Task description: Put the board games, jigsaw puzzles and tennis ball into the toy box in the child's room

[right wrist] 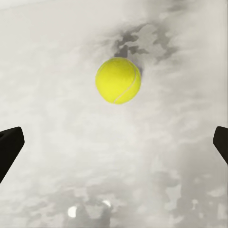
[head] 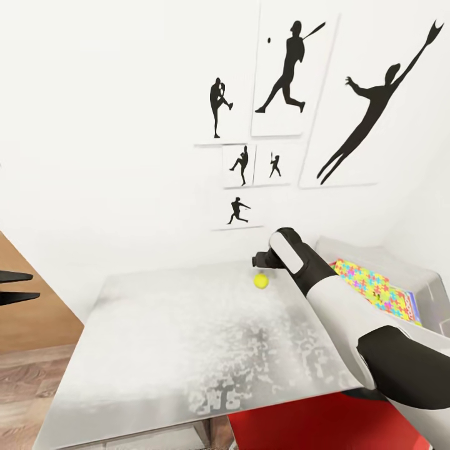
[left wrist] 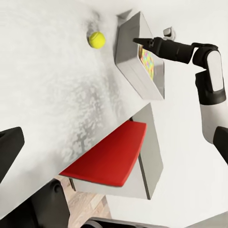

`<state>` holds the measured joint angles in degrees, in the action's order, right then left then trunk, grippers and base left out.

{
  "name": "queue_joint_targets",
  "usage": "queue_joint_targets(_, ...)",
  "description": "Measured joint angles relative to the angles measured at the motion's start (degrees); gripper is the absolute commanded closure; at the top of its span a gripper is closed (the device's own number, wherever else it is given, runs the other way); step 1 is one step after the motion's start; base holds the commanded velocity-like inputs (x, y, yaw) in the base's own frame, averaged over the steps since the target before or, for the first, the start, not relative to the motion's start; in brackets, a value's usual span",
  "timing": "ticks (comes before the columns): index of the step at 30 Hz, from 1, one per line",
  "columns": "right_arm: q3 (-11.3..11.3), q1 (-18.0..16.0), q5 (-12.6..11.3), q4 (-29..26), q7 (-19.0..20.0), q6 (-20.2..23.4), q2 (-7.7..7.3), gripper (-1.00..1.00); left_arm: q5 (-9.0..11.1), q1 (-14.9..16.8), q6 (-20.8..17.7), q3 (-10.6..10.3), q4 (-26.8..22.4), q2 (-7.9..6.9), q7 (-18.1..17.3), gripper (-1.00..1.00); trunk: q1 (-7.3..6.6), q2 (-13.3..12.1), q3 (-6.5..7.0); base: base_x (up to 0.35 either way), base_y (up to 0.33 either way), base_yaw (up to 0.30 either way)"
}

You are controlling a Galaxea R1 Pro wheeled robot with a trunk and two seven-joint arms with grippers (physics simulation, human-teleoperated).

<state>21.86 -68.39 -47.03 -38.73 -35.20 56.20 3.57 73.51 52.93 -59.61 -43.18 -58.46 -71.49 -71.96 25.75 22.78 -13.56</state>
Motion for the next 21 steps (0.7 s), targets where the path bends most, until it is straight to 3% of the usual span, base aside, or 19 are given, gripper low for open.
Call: queue_joint_targets(21, 0.0, 0.09, -0.02, 0.11, 0.09, -1.16, -0.02, -1.0, -0.01, 0.01, 0.04, -0.15, 0.07, 0.08, 0.04, -1.0, 0.0, 0.0, -1.97, 0.0, 0.0, 0.0)
